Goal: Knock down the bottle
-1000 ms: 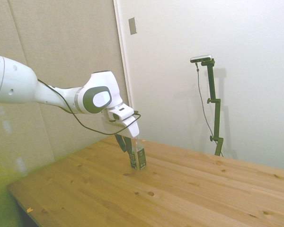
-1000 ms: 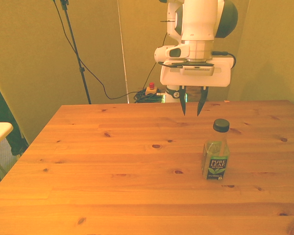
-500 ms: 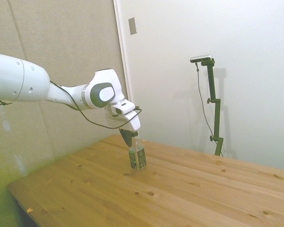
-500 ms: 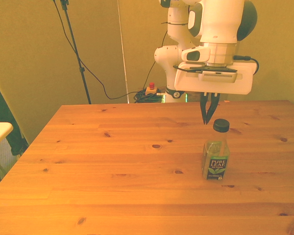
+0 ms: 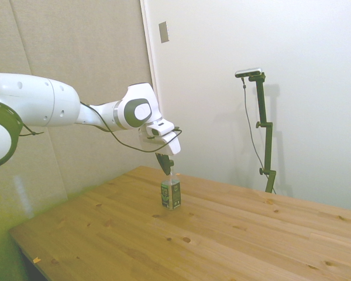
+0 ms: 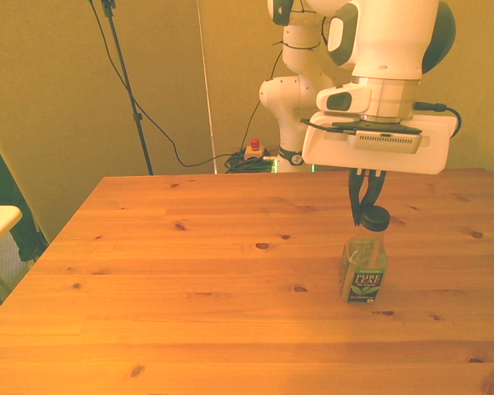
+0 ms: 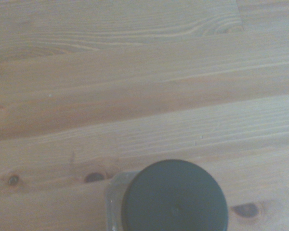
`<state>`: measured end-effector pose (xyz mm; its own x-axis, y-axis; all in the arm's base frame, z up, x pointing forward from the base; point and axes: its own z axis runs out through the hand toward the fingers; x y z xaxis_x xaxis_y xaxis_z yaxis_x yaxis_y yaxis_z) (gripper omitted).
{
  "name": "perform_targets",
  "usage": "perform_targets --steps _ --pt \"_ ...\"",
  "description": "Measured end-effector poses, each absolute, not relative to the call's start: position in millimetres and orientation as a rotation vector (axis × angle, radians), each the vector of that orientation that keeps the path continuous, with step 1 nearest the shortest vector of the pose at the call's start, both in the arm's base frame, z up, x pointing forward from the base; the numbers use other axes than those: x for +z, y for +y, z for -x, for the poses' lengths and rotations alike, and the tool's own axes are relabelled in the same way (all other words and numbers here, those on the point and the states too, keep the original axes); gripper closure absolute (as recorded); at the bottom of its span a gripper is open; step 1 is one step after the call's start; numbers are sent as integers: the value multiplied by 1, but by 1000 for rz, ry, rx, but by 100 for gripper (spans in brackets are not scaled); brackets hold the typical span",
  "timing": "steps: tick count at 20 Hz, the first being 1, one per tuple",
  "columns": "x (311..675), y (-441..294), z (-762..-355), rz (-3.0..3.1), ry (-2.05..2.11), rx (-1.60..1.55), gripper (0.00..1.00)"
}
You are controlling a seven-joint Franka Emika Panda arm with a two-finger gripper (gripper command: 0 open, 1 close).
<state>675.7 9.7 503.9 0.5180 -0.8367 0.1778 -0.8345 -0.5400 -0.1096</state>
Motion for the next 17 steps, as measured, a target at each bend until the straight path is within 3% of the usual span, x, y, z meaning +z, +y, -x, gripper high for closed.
perform_targets --steps 6,17 --pt "515 6 -714 2720 1538 -345 100" --pt "485 7 -759 2738 1556 -374 100"
